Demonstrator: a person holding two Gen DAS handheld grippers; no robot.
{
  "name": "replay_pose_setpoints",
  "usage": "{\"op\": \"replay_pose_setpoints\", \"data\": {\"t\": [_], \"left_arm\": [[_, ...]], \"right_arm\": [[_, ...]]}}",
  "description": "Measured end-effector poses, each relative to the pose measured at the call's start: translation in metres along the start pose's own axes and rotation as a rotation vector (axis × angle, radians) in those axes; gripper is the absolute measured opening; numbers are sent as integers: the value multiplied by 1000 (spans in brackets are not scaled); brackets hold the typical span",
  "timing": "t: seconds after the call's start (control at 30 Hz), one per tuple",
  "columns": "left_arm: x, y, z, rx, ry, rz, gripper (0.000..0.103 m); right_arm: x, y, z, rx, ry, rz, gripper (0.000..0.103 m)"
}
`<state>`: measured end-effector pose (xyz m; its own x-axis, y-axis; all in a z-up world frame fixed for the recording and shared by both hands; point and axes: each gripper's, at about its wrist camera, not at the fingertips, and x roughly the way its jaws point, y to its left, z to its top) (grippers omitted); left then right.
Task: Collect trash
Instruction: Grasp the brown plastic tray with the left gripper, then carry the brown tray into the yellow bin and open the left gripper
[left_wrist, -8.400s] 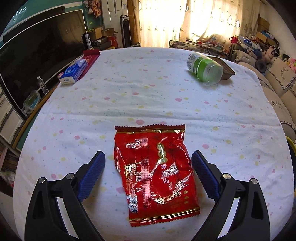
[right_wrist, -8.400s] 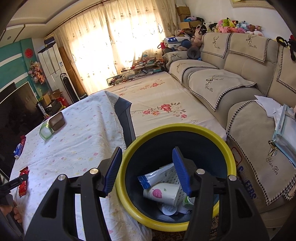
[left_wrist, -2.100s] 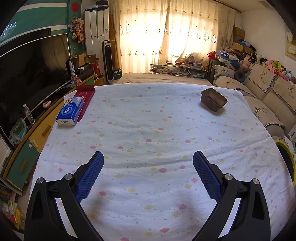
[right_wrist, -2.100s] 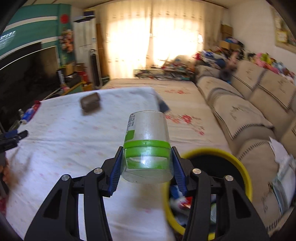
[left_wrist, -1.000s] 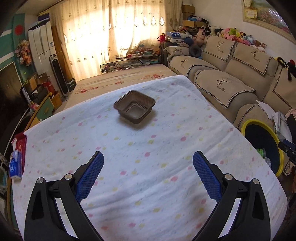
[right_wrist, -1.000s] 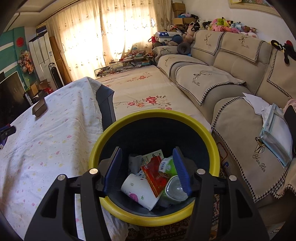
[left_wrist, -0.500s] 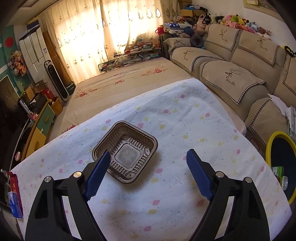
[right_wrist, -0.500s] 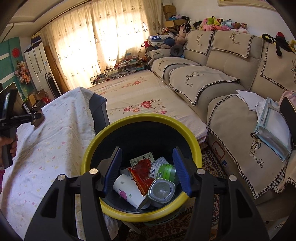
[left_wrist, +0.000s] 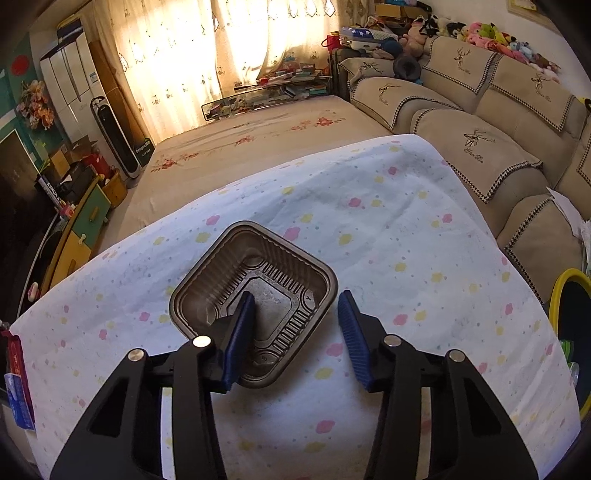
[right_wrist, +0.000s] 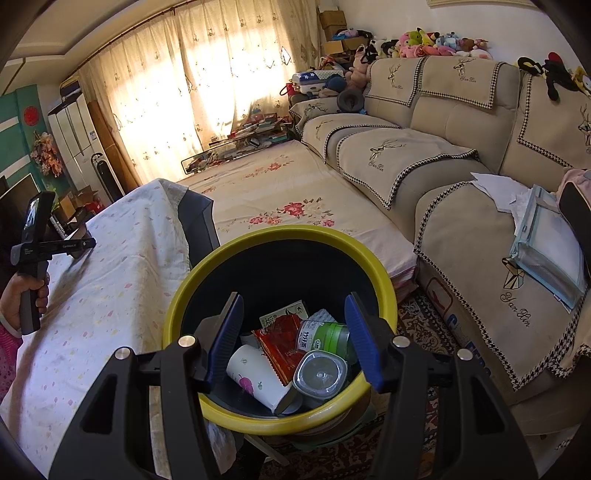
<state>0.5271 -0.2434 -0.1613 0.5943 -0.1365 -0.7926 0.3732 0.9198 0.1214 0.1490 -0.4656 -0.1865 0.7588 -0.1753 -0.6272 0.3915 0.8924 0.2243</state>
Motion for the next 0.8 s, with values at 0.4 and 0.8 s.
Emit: {"op": "replay_pose_setpoints", "data": {"t": [0.4,0.8], "left_arm": [[-56,-18,-29,1,-116,8,5],[-190,-182,-73,217,-178,-215,5]], "right_arm": [[-25,-13,1,8,-49,-12,54],[-82,-55,-7,19,-122,-80,55]]}}
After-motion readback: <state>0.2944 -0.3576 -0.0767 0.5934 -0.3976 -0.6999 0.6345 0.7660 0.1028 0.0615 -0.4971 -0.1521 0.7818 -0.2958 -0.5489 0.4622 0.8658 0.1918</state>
